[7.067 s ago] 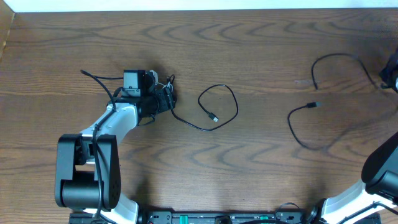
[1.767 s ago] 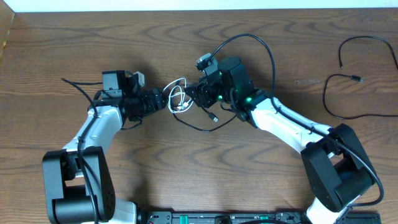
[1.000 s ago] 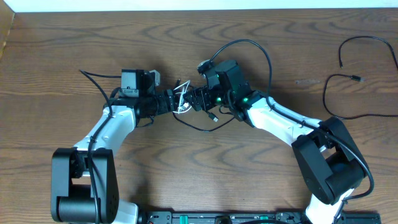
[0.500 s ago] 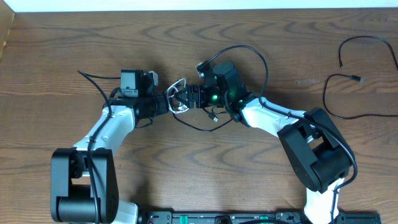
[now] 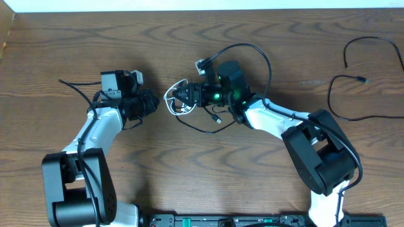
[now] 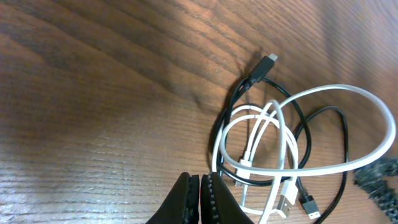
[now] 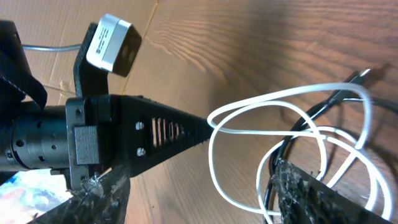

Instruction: Untangle cables

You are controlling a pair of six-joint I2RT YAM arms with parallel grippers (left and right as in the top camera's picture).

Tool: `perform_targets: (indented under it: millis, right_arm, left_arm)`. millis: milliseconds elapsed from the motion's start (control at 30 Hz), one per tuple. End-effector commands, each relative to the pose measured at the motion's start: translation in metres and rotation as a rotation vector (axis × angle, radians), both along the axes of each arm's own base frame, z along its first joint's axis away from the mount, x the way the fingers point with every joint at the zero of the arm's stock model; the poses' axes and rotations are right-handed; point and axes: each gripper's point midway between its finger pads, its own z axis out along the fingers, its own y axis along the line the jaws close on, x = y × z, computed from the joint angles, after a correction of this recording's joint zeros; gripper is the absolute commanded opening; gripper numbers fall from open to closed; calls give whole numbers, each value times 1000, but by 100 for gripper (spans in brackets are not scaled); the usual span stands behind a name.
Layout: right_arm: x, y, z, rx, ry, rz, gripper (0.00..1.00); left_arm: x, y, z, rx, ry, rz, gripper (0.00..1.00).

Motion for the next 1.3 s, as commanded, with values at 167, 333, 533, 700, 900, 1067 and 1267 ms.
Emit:
perform_targets:
  millis: [167,333,533,700,900,1067,1267]
  right_arm:
    - [-10,20,-11,-42,-43,2,81]
    - [-4,22,-25,-98,-104,-34,82]
    - [-6,30,-33,-85,-144,-9,73]
    - [-11,44,-9,-9,-165,76,59]
    - [0,53,11,-113,-176,147,63]
    - [9,44,-8,-248,-191,92,67]
    - [8,46,-25,-261,-174,99,70]
  left_arm:
    - [6,4,4,21,-26,15,9]
    - [5,7,2,38,-19,25,13]
    - [5,8,2,42,-17,27,13]
    - [5,8,2,41,-16,26,13]
    - [4,8,1,42,-12,26,13]
    - [3,8,0,43,-7,24,14]
    - [2,12,-2,66,3,37,14]
